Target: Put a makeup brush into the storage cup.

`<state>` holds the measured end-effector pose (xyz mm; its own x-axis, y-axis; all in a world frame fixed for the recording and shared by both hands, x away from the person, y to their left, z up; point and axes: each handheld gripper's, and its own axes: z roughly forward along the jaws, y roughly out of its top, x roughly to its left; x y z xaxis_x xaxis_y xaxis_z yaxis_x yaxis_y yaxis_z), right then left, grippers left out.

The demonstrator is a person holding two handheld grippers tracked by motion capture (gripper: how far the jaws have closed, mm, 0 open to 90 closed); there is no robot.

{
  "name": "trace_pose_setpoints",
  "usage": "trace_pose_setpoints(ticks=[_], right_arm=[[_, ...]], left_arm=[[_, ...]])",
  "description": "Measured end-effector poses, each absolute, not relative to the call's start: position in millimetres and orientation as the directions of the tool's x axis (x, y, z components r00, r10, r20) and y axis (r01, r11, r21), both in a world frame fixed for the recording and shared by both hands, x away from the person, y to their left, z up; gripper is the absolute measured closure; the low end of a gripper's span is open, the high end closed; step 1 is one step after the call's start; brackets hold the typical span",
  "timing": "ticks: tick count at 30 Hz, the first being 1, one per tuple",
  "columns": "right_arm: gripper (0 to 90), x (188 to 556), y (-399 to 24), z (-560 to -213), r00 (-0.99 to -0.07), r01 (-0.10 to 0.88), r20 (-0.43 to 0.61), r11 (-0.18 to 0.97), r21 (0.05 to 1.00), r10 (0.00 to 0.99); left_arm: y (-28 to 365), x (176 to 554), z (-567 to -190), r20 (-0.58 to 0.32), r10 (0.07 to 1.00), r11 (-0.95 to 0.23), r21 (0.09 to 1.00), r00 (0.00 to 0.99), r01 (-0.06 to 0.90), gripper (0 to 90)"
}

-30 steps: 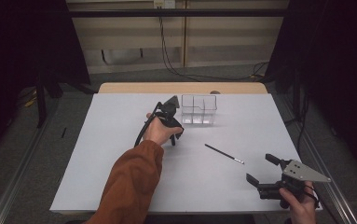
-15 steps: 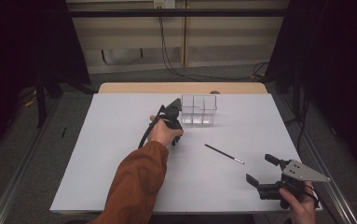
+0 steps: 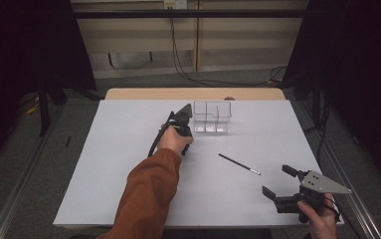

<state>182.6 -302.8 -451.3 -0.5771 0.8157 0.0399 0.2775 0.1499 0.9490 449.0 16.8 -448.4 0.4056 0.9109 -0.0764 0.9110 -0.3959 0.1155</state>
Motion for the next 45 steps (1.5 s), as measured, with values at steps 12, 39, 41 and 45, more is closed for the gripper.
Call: trace_pose_setpoints(ticks=[12, 39, 41, 45], right_arm=[[0.0, 183, -302, -452, -0.575, 0.285, 0.039, 0.155, 0.946, 0.817], [0.0, 182, -303, -452, -0.572, 0.286, 0.040, 0.154, 0.946, 0.820], [0.0, 183, -303, -452, -0.572, 0.287, 0.042, 0.152, 0.946, 0.819], [0.0, 182, -303, -452, -0.571, 0.287, 0.042, 0.152, 0.946, 0.820]], left_arm=[[19, 449, -448, -0.062, 0.921, -0.375, 0.123, 0.384, 0.919, 73.6], [38, 454, -449, -0.185, 0.901, -0.370, 0.144, 0.392, 0.918, 79.8], [41, 454, -449, -0.204, 0.900, -0.362, 0.148, 0.387, 0.920, 79.8], [44, 455, -449, -0.218, 0.899, -0.350, 0.165, 0.380, 0.922, 79.8]])
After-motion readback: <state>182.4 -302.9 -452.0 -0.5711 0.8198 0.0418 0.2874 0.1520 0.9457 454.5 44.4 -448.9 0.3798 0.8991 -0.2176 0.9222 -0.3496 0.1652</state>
